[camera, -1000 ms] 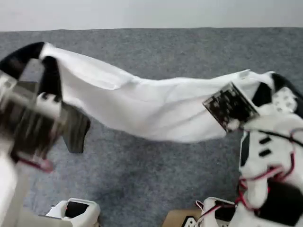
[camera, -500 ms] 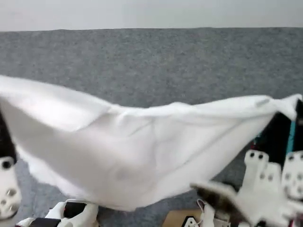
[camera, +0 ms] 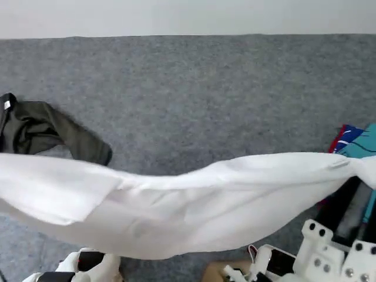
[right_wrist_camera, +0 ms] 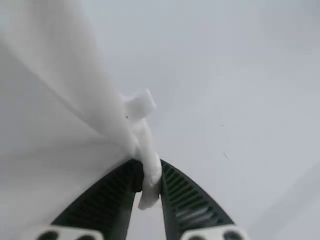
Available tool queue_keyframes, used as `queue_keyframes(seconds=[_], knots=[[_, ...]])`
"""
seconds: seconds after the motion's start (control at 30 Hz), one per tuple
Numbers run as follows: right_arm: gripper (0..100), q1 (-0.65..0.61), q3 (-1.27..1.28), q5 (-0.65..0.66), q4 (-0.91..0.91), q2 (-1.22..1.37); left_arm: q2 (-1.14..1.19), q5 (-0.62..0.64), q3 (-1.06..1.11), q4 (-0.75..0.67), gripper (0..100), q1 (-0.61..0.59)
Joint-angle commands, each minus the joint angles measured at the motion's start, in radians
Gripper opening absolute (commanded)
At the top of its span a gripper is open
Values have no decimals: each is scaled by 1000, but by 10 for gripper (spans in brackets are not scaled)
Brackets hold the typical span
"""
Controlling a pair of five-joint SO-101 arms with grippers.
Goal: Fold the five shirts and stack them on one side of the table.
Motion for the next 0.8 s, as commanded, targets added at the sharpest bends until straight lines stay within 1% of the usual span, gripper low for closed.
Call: queue_keyframes(seconds=[0.0,0.27,0.33,0.6,0.67,0.77], knots=[[11,12,-2,35,-8,-10,-2,-20,-22,12,3,-8],[11,13,2,52,87,-41,8,-25,-41,18,3,-8],[11,13,38,54,85,-41,8,-25,-4,18,3,-8],[11,13,310,124,-59,-50,6,-25,297,18,3,-6],[11,13,381,129,-96,-50,8,-25,400,18,3,-6],[11,10,491,129,-162,-47,8,-23,608,14,3,-6]])
